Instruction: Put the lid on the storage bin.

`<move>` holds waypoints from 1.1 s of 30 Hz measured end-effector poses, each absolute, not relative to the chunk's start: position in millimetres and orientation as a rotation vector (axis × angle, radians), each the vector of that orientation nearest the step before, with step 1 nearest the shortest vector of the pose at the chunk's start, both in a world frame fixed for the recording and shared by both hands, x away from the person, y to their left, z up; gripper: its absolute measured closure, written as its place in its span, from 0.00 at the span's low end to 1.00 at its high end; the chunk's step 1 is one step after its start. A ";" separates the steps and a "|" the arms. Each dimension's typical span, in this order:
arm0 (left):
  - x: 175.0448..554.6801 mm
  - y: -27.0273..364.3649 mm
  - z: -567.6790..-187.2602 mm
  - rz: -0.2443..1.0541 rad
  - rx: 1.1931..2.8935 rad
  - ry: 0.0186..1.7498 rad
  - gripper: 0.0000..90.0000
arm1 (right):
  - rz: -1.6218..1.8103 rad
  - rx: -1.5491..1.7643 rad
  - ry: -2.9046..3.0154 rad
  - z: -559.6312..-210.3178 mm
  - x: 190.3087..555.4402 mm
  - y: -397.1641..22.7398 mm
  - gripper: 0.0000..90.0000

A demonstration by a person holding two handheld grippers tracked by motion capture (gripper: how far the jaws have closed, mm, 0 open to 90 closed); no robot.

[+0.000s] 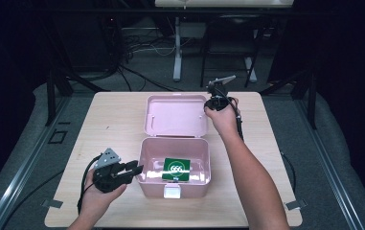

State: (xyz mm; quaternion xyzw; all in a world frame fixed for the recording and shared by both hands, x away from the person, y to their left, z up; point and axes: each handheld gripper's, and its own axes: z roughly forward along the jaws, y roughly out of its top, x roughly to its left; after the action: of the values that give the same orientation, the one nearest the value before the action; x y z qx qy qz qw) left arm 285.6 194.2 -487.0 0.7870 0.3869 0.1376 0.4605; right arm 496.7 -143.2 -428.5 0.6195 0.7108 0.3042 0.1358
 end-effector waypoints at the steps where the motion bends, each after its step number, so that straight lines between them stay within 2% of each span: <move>1: 285.6 194.2 -487.0 0.338 1.936 0.953 0.76 | 0.886 1.787 2.057 -426.3 495.1 -143.6 0.95; 33: 285.0 193.4 -487.4 0.342 1.926 0.966 0.76 | 1.110 1.560 1.998 -385.5 434.2 -153.0 0.97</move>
State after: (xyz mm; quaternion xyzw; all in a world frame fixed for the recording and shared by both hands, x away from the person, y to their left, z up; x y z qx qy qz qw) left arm 285.0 193.4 -487.4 0.7831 0.3929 0.1392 0.4616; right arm 434.2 -153.0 -385.5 0.5539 0.7094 0.3942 0.1861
